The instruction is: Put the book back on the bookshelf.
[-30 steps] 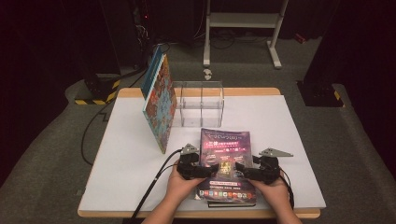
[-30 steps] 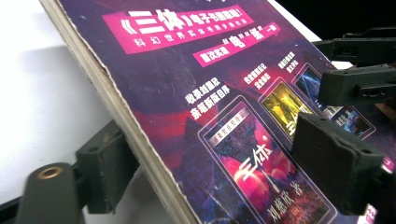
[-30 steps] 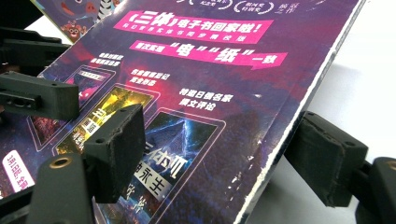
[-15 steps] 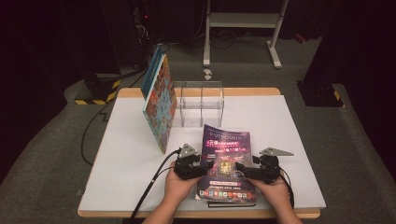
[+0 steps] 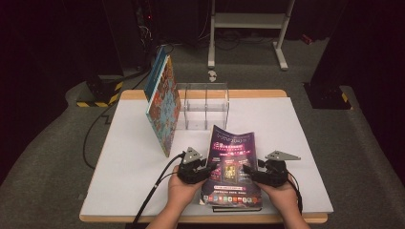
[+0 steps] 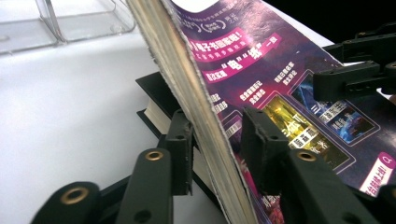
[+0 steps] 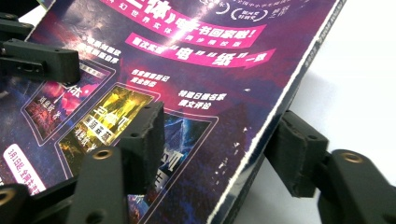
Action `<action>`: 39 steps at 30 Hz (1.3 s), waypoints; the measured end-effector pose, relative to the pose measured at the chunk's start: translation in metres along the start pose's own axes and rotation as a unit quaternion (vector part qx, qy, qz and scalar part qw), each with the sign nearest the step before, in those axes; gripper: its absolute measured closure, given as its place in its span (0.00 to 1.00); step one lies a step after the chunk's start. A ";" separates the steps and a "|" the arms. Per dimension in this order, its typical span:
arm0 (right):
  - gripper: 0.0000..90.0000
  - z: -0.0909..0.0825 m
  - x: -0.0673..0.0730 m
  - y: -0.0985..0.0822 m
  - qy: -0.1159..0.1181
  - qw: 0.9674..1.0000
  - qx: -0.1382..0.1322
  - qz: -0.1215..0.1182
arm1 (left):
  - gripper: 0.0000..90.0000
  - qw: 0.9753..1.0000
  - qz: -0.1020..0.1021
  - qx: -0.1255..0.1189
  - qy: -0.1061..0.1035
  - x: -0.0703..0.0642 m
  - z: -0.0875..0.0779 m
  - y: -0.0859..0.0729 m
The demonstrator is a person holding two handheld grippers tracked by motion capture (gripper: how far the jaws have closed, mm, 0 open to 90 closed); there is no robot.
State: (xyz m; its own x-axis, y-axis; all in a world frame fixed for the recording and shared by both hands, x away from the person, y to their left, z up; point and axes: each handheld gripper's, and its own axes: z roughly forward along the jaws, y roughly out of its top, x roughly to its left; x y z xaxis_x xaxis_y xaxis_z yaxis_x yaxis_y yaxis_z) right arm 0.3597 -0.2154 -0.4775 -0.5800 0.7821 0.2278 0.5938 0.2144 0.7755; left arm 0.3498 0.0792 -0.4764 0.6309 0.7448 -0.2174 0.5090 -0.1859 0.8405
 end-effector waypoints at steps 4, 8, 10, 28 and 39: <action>0.62 -0.006 0.003 0.001 -0.007 1.000 -0.008 -0.011 | 0.78 1.000 0.004 -0.007 0.000 -0.003 -0.003 0.000; 0.69 -0.009 0.005 0.002 -0.006 1.000 -0.012 -0.016 | 0.80 1.000 0.006 -0.012 -0.002 -0.005 -0.006 0.001; 0.71 -0.011 0.007 0.003 -0.008 1.000 -0.015 -0.022 | 0.80 1.000 0.007 -0.017 -0.002 -0.006 -0.008 0.001; 0.76 -0.007 0.027 0.021 -0.002 0.999 -0.025 -0.031 | 0.82 0.999 0.001 -0.045 -0.001 0.011 -0.032 0.003; 0.77 0.013 0.055 0.037 -0.002 0.999 -0.025 -0.029 | 0.85 0.998 0.002 -0.054 -0.014 0.045 -0.056 0.007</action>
State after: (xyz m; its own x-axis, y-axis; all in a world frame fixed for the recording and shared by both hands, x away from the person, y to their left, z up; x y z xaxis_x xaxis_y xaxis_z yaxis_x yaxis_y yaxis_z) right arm 0.3568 -0.1565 -0.4439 -0.6098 0.7719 0.1798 0.5315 0.2299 0.8153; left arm 0.3486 0.1469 -0.4527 0.6496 0.7261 -0.2252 0.4406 -0.1183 0.8899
